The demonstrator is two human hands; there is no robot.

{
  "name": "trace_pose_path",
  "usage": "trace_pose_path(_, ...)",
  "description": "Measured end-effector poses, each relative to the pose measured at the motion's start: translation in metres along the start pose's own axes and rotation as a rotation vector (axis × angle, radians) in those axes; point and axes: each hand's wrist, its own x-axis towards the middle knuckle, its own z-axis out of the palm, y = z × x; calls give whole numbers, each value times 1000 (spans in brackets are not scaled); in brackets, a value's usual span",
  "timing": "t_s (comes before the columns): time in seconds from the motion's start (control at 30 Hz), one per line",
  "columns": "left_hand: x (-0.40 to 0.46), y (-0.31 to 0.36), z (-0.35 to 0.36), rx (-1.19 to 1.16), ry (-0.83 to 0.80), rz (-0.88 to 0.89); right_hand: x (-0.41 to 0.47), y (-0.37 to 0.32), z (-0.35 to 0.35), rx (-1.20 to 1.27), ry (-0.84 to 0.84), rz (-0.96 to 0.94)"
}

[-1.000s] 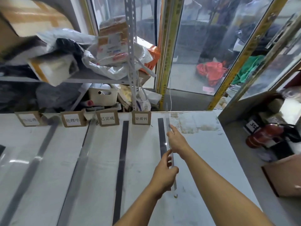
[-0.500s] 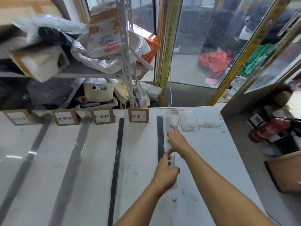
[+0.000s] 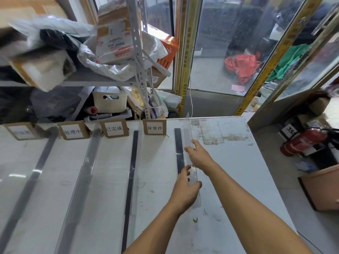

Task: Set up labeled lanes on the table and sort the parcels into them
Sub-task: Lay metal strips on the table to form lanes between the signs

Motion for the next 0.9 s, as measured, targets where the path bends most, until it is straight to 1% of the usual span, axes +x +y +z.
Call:
trace_pose_path(0.1,0,1,-4,10,21,9,-5,-1,-4,-8,41,-19)
trace_pose_path(0.27,-4,9,-18,34,61,83,-24,-9,-11,-34,205,-96)
trace_pose_path(0.4,-17,22,-40,38,117,167,-50,-33,-7,-81,398,-298)
trace_pose_path(0.47,-26,30,-57,51,163,214,-65,-52,0,-76,438,-409)
trace_pose_path(0.57,-44,40,-91,68,251,286,-89,-85,22,-66,411,-560)
trace_pose_path(0.67,-67,47,-136,46,330,334,-115,-120,53,-95,327,-653)
trace_pose_path(0.77,-92,43,-188,41,398,414,-140,-152,94,-120,262,-706)
trace_pose_path(0.9,-125,21,-267,27,488,443,-173,-184,165,-148,169,-713)
